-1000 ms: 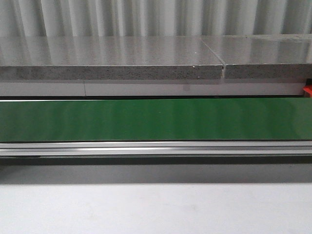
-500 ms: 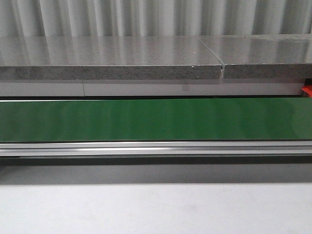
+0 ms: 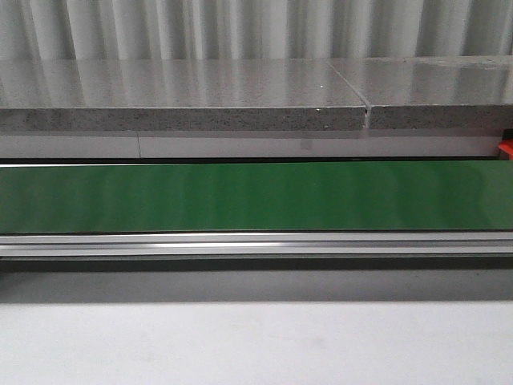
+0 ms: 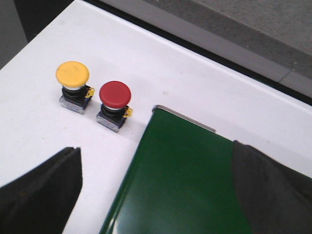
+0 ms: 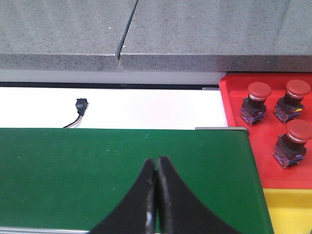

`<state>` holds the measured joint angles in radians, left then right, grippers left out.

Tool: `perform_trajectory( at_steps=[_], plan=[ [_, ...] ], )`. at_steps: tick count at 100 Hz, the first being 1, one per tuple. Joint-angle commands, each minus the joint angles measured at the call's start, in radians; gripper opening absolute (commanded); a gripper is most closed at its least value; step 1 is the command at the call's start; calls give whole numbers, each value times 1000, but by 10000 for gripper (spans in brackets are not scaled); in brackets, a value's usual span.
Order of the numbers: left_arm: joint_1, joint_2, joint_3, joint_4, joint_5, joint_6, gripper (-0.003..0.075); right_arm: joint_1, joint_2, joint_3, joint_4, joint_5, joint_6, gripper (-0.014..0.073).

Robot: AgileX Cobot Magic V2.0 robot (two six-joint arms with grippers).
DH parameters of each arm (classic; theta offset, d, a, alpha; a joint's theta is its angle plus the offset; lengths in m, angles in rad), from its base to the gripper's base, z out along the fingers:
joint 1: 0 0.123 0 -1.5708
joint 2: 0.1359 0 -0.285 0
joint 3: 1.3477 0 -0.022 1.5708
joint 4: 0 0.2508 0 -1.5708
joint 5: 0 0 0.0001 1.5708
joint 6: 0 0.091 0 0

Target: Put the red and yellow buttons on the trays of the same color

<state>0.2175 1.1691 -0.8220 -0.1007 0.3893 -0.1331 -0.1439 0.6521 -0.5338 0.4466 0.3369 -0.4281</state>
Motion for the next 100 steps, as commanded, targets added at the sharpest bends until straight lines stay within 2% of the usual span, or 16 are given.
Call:
perform_trajectory(
  at_steps=[1,45,100],
  plan=[
    [23,91,-97,-18,-47,-9,606,0,-4,-32,12,-59,-6,-67],
    [48,493,-381,-58,50,-9,606,0,-4,-32,12,-59,-6,-67],
    [92,695,-516,-73,62,-18,606,0,-4,-32,12,-59,-6,-67]
  ],
)
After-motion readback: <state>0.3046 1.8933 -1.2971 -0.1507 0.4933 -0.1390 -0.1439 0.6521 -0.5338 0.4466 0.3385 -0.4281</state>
